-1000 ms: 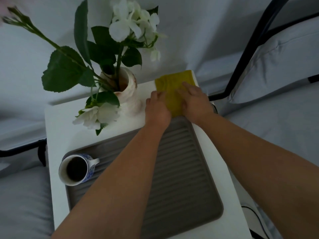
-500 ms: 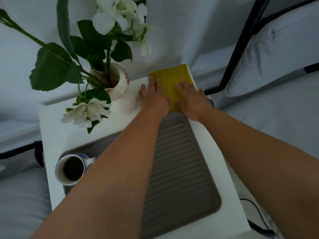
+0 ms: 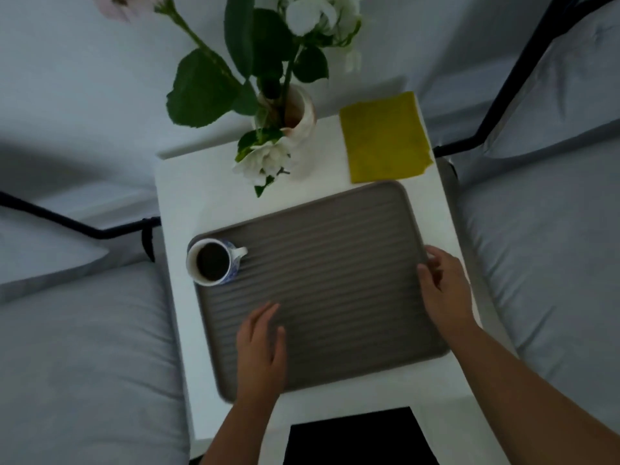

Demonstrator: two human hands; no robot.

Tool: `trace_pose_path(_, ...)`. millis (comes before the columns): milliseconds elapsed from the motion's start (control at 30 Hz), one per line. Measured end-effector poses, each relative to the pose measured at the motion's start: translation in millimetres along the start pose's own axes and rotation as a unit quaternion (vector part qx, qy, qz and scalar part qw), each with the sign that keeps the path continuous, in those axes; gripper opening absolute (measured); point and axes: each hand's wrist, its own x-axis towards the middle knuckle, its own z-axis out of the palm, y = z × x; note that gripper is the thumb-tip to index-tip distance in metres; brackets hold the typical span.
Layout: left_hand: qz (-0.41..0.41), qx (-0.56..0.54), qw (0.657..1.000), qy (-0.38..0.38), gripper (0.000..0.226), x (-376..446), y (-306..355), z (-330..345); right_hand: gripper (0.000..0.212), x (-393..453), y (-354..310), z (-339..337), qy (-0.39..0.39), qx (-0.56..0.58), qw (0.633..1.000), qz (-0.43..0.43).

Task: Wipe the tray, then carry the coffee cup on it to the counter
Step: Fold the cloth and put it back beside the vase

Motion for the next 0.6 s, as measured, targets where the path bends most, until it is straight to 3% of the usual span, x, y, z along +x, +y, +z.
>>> trace_pose_path(133,-0.15,0.048,0.979,0.126,0.035,-29,-57,-27,0.034,-7,6,5,0.018,-0.026,0.999,0.025)
trace_pose_path(300,-0.3,-0.064,0.929,0.206,0.037,-8,-73,-32,0.034,-3,7,9,0.019,-0.071,0.997,-0.017)
trace_pose_path(600,-0.306,-0.113,0.912,0.25,0.033,32,-72,-24,0.034,-2,6,11,0.018,-0.1,0.995,-0.014)
